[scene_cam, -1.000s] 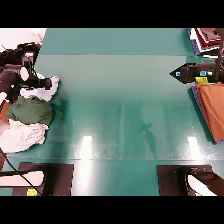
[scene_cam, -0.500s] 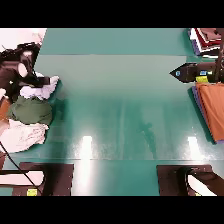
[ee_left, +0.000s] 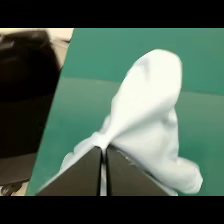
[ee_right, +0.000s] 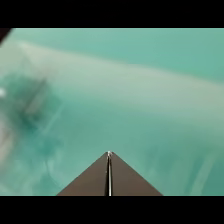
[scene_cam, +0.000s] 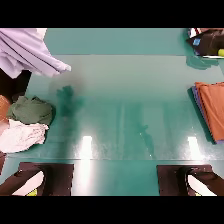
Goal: Fold the shirts.
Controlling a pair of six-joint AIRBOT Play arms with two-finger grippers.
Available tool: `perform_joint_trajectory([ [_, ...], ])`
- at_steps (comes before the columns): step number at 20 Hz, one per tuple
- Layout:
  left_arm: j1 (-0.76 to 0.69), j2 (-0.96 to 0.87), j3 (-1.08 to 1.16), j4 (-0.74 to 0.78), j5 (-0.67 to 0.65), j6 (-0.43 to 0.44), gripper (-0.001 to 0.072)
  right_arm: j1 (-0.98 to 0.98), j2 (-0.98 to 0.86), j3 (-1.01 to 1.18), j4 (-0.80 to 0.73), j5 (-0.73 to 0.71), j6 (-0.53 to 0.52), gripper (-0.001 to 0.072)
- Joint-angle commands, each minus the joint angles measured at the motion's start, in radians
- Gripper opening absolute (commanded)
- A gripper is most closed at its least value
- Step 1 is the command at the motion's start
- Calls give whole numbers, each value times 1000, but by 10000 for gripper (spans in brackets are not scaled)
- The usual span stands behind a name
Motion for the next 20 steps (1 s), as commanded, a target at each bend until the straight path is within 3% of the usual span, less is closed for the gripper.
perform_joint_trajectory([
  [1,-137,79,37,-47,-126,26,19,1,0,74,-1,-13,0,15],
  [6,-515,79,-167,-52,-117,-77,20,1,2,78,1,23,0,15],
  [10,-784,79,-428,-148,119,-96,34,1,3,78,0,43,0,15],
  [12,-843,79,-502,-167,251,-97,477,1,3,78,1,52,0,15],
  [15,-766,79,-463,-63,185,-98,488,1,3,78,1,70,0,15],
  [20,-424,79,-507,-50,-6,-85,488,1,3,78,2,103,0,15],
])
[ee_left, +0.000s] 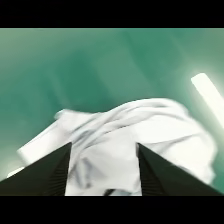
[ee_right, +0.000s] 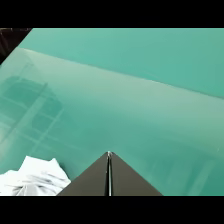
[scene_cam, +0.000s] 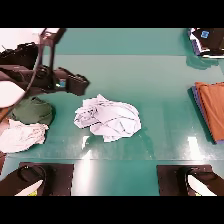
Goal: Fold the shirts.
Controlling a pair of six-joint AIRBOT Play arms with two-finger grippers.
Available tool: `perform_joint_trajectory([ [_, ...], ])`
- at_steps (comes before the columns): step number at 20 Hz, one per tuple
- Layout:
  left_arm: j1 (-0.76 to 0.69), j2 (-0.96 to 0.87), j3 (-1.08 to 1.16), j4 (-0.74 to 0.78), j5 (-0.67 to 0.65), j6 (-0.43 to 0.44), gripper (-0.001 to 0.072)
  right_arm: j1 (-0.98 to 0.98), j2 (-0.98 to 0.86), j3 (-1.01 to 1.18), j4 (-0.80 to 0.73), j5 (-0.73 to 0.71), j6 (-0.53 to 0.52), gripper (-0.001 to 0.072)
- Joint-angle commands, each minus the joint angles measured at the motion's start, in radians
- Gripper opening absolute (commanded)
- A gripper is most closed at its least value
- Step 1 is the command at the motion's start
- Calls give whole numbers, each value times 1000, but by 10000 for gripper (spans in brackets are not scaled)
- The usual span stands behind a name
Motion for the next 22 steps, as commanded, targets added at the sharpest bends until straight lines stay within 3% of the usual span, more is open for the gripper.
perform_joint_trajectory([
  [1,201,0,-100,4,-84,10,488,1,1,1,1,24,0,15],
  [5,358,0,-365,-185,47,43,488,1,1,1,1,27,0,15],
  [8,388,-6,-473,-307,178,103,488,1,1,1,1,36,0,15],
  [12,388,-136,-475,-349,193,112,488,1,1,1,1,76,1,15],
  [17,388,-285,-472,-565,210,274,488,1,1,1,0,118,0,15],
  [20,388,-311,-472,-607,216,289,484,1,1,1,0,125,1,15],
  [21,388,-311,-472,-607,215,289,344,1,0,1,0,124,1,15],
  [22,388,-311,-472,-607,215,289,126,1,1,1,0,124,1,15],
])
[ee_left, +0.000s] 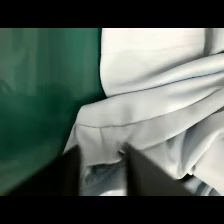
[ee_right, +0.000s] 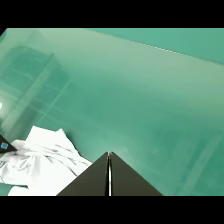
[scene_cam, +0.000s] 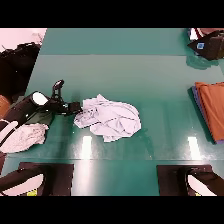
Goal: Fold the shirts.
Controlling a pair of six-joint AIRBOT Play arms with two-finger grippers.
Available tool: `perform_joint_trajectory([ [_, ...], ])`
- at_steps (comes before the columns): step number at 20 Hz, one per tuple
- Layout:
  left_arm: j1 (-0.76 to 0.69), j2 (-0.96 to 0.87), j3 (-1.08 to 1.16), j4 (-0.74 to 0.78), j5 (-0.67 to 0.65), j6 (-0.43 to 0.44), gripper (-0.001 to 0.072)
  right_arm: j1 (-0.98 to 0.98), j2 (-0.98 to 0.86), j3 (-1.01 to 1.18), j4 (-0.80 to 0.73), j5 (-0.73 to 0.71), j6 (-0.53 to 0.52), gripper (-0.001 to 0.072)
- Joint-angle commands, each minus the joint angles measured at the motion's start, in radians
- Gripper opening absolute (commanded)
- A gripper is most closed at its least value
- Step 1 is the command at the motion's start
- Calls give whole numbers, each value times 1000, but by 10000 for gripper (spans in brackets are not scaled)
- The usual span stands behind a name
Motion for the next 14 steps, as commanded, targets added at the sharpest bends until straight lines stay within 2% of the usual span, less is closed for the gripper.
perform_joint_trajectory([
  [1,1,-21,1,-47,5,26,23,1,1,0,-2,10,0,15],
  [5,9,-6,162,49,-76,24,22,1,1,-67,-8,50,1,15],
  [8,9,15,348,128,-139,24,22,1,0,-257,-7,70,2,15],
  [10,9,16,446,142,-153,24,22,1,-12,-421,-3,21,2,27],
  [11,9,16,477,142,-154,24,22,1,-31,-494,3,-4,2,199],
  [12,9,16,497,142,-154,24,22,1,-64,-565,5,-27,2,415],
  [13,9,16,507,142,-153,24,22,3,-108,-621,26,-44,3,445],
  [14,9,16,507,142,-156,24,22,3,-155,-660,63,-66,3,443],
])
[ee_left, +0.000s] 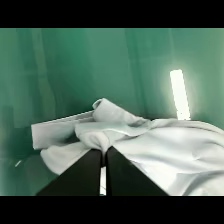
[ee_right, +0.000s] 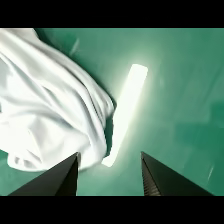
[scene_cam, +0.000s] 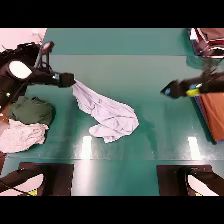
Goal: Fold the shirts.
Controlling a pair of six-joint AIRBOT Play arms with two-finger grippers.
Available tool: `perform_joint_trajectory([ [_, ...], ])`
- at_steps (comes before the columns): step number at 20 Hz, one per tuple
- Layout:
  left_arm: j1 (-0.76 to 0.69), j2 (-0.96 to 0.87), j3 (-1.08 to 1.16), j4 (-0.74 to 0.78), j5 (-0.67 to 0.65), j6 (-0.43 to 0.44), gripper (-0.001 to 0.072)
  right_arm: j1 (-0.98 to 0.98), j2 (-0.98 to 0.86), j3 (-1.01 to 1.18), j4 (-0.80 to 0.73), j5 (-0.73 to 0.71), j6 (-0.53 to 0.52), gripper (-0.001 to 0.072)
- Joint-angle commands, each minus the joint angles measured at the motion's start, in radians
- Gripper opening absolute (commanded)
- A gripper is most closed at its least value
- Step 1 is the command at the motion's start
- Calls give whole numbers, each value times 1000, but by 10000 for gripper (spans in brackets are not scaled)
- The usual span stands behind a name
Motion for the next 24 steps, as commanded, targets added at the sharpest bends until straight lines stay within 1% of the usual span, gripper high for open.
perform_joint_trajectory([
  [1,1,1,58,18,-23,0,22,3,-132,-190,114,-91,-14,439],
  [3,1,2,56,18,-32,0,22,3,-230,-220,248,-157,-80,436],
  [5,1,2,56,18,-34,0,22,3,-319,-208,346,-192,-122,432],
  [12,1,2,56,17,-39,-1,22,150,-586,48,356,-194,-125,431],
  [15,1,2,56,17,-52,0,22,211,-676,153,356,-153,-122,419],
  [17,1,2,56,18,-61,0,22,237,-706,208,346,-134,-122,154],
  [19,1,2,57,17,-73,-1,22,242,-711,245,345,-141,-123,14],
  [20,1,4,58,17,-77,-1,21,241,-710,269,340,-139,-123,14],
  [22,1,19,80,18,-85,-1,21,222,-689,344,283,-100,-122,12],
  [24,1,74,139,22,-82,0,21,200,-616,427,201,-81,-113,12],
])
